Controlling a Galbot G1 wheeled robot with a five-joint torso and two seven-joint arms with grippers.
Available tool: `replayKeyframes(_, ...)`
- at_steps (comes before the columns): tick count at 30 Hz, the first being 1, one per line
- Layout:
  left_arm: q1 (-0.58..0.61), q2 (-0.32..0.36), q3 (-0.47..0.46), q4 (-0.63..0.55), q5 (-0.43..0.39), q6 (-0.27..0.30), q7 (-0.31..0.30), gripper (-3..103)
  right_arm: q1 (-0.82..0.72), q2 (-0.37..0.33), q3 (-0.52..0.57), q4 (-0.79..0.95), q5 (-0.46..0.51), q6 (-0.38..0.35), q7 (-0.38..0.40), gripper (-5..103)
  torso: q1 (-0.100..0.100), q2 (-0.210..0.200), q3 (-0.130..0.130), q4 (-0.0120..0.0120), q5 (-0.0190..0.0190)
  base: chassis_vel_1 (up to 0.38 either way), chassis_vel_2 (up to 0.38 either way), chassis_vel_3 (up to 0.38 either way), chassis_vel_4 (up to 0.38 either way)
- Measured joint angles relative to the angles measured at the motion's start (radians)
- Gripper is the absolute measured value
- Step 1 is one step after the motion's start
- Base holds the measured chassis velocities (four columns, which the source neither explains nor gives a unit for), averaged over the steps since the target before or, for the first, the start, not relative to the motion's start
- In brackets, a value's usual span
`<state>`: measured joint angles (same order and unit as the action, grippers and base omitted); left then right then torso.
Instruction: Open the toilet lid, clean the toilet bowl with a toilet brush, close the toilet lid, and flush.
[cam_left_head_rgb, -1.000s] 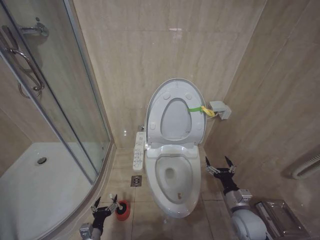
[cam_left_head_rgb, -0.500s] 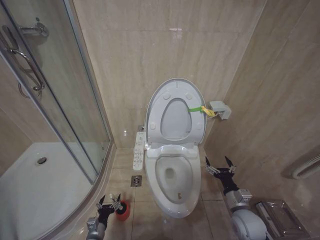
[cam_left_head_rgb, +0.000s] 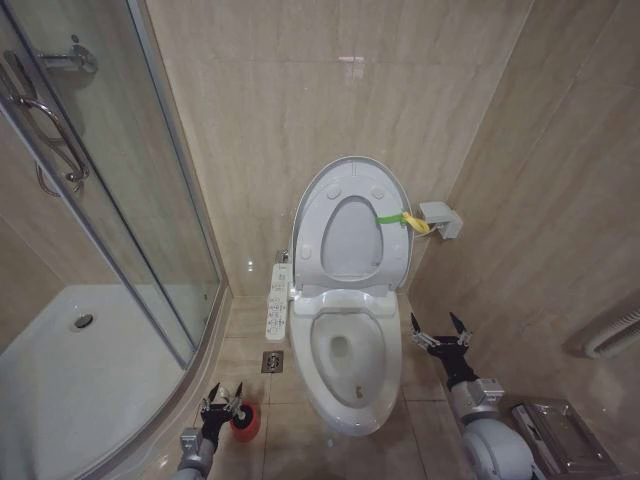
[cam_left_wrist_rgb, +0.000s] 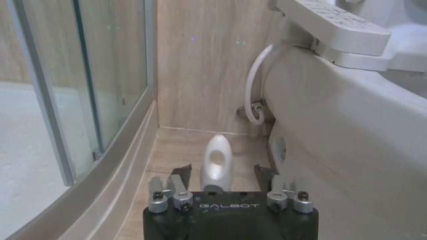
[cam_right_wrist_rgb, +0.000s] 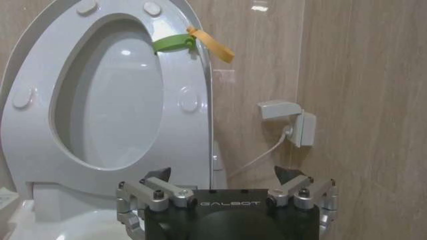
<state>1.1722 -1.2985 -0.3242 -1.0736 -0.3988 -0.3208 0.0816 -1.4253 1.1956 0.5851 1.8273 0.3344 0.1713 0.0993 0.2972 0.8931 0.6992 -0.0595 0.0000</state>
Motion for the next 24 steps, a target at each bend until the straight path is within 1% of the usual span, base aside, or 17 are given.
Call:
replayKeyframes(4,0.0,-0.007,0.001,0.002,0.007,0.0,-0.001,73,0.0,0.0,0.0,0.0,0.0,0.0,0.0,100,0.0,0.0,0.0,0.0,0.0001,0.0,0.0,0.0,0.0)
replayKeyframes(5,-0.001,-0.008,0.001,0.006,0.011,-0.001,-0.001,54,0.0,0.0,0.0,0.0,0.0,0.0,0.0,100,0.0,0.0,0.0,0.0,0.0,0.0,0.0,0.0,0.0)
replayKeyframes(12,-0.006,-0.01,-0.007,0.024,0.022,-0.006,-0.001,54,0.0,0.0,0.0,0.0,0.0,0.0,0.0,100,0.0,0.0,0.0,0.0,0.0,0.0,0.0,0.0,0.0)
replayKeyframes(13,-0.007,-0.009,-0.008,0.027,0.025,-0.008,-0.001,37,0.0,0.0,0.0,0.0,0.0,0.0,0.0,100,0.0,0.0,0.0,0.0,0.0001,0.0,0.0,0.0,0.0)
replayKeyframes(19,-0.007,-0.005,-0.011,0.028,0.032,-0.015,0.001,37,0.0,0.0,0.0,0.0,0.0,0.0,0.0,100,0.0,0.0,0.0,0.0,0.0,0.0,0.0,0.0,0.0)
replayKeyframes(20,-0.006,-0.003,-0.013,0.027,0.032,-0.016,0.002,26,0.0,0.0,0.0,0.0,0.0,0.0,0.0,100,0.0,0.0,0.0,0.0,0.0,0.0,0.0,0.0,0.0)
replayKeyframes(24,-0.001,0.003,-0.017,0.015,0.037,-0.017,0.0,26,0.0,0.0,0.0,0.0,0.0,0.0,0.0,100,0.0,0.0,0.0,0.0,0.0,0.0,0.0,0.0,0.0)
